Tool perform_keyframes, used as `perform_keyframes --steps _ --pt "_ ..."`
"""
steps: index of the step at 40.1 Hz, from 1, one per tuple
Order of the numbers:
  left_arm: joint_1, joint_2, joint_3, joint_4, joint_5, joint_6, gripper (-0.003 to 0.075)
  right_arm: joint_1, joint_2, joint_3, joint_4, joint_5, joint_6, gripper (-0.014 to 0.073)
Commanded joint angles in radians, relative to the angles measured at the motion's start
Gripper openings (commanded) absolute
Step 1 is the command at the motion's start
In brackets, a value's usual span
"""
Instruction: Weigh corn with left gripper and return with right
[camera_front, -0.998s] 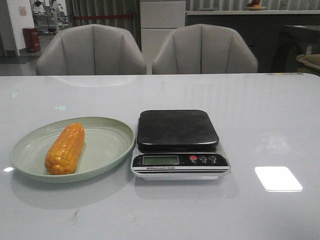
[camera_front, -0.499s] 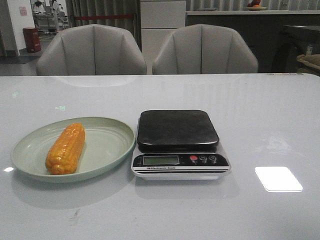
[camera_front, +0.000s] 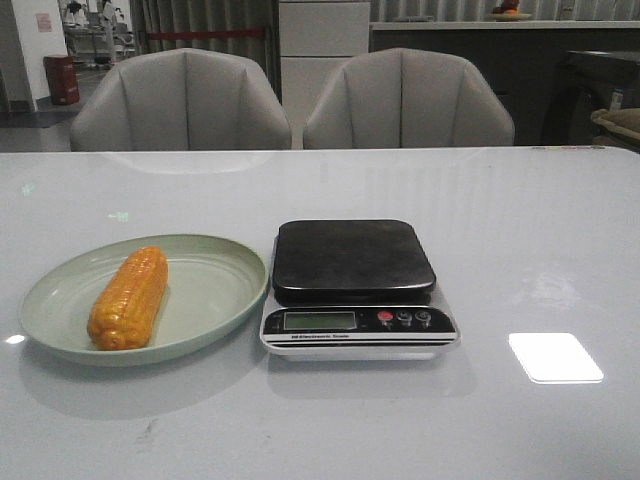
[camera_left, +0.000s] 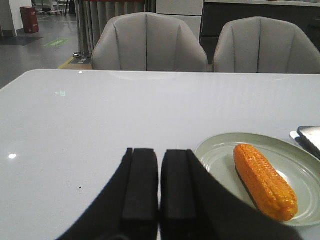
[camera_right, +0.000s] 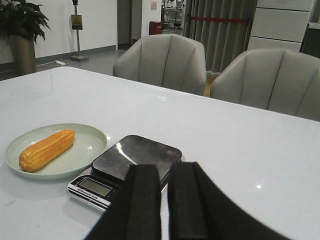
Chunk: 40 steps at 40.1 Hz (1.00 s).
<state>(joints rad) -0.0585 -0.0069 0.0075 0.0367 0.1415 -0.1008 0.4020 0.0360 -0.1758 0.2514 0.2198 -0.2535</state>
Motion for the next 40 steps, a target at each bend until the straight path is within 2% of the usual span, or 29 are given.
perform_keyframes --steps 1,7,13,40 --pt "-0.011 -0.021 0.0 0.008 -0.087 -0.011 0.0132 -0.007 0.011 -0.028 0.008 -0.084 -0.01 0.0218" --pt "-0.011 -0.021 0.0 0.008 -0.09 -0.004 0.0132 -0.007 0.011 -0.028 0.008 -0.084 -0.01 0.0218" --pt "-0.011 -0.021 0.0 0.004 -0.091 0.07 0.0132 -0.007 0.011 -0.028 0.008 -0.084 -0.01 0.0218" --pt "-0.011 -0.021 0.0 0.004 -0.091 0.07 0.0132 -0.007 0.011 -0.028 0.008 -0.084 -0.01 0.0218"
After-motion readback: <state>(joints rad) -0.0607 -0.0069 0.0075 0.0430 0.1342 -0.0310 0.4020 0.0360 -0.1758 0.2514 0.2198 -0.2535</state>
